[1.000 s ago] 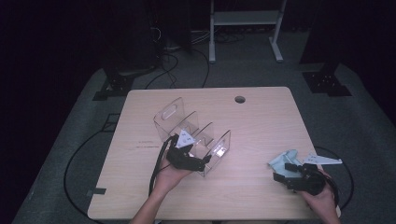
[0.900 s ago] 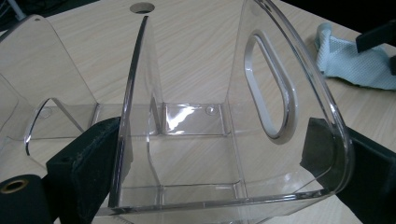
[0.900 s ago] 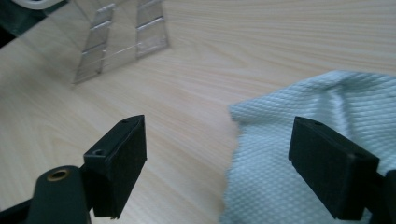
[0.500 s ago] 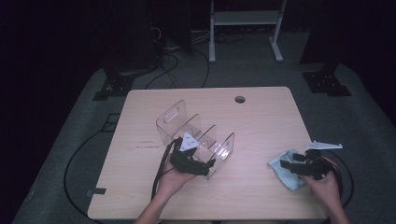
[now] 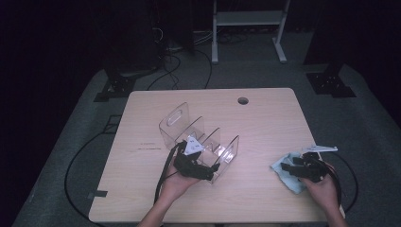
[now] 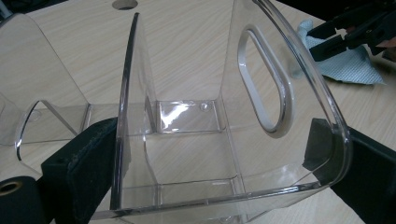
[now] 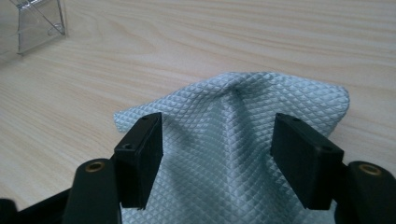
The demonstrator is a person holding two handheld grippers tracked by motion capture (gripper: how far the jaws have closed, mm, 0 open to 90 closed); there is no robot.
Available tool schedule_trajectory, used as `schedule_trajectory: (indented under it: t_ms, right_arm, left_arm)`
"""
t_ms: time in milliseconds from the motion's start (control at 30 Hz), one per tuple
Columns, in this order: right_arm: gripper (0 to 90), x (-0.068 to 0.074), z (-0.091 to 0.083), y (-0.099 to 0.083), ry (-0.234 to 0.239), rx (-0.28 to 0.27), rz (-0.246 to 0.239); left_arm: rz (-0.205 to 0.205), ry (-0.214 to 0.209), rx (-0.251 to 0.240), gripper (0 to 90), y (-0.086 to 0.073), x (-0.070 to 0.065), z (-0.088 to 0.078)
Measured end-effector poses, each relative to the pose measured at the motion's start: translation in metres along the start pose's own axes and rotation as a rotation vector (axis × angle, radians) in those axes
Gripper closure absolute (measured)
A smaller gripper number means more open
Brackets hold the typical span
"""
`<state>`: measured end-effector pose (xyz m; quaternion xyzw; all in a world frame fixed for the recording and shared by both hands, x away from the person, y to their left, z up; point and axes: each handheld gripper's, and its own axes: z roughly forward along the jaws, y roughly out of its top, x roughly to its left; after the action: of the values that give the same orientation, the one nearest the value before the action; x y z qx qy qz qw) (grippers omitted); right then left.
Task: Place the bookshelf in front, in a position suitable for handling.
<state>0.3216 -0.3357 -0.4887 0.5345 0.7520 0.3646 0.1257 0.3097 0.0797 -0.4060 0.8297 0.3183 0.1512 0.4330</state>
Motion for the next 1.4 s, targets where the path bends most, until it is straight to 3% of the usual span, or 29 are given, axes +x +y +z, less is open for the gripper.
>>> schedule_trajectory:
  t_ms: [167, 367, 533, 667, 700, 733, 833, 900, 967, 1033, 1167, 1400]
  right_arm:
    - [33.7, 0.003, 0.000, -0.002, -0.026, -0.007, -0.008]
    - [29.7, 0.014, 0.004, -0.002, -0.091, 0.009, -0.078]
    - [29.7, 0.014, 0.004, -0.003, -0.087, 0.002, -0.082]
    - [43.4, 0.012, 0.001, -0.005, -0.108, -0.003, -0.073]
    - [43.4, 0.012, 0.001, -0.005, -0.108, -0.003, -0.073]
    - [50.9, 0.011, -0.001, -0.004, -0.115, -0.001, -0.046]
    - [59.4, 0.010, -0.003, -0.004, -0.129, 0.006, -0.028]
    - [63.6, 0.010, -0.004, -0.004, -0.137, 0.010, -0.033]
    - [73.4, 0.012, -0.005, -0.003, -0.152, 0.029, -0.041]
    - [78.7, 0.013, -0.005, -0.002, -0.144, 0.038, -0.034]
    - [80.0, 0.014, -0.006, 0.000, -0.116, 0.037, -0.013]
    - [80.4, 0.053, -0.008, 0.021, 0.057, -0.035, -0.060]
  left_arm:
    - [0.002, 0.004, -0.004, 3.9, -0.001, 0.000, 0.001]
    - [0.003, 0.003, -0.006, 3.9, -0.002, 0.000, 0.000]
    - [0.007, 0.001, -0.005, 3.8, -0.002, 0.000, 0.000]
    - [0.009, -0.005, -0.006, 3.8, -0.002, 0.001, 0.000]
    - [0.009, -0.005, -0.006, 3.8, -0.002, 0.001, 0.000]
    - [0.008, -0.009, -0.006, 3.7, -0.002, 0.001, 0.000]
    - [0.012, -0.016, 0.000, 3.5, -0.002, 0.002, -0.001]
    - [0.014, -0.019, 0.001, 3.4, -0.002, 0.003, -0.001]
    - [0.014, -0.027, 0.004, 3.2, -0.001, 0.003, -0.001]
    - [0.011, -0.033, 0.002, 3.1, -0.001, 0.004, -0.001]
    - [0.017, -0.042, 0.012, 3.1, -0.001, 0.005, -0.002]
    - [0.017, -0.051, 0.017, 2.8, 0.000, 0.006, -0.003]
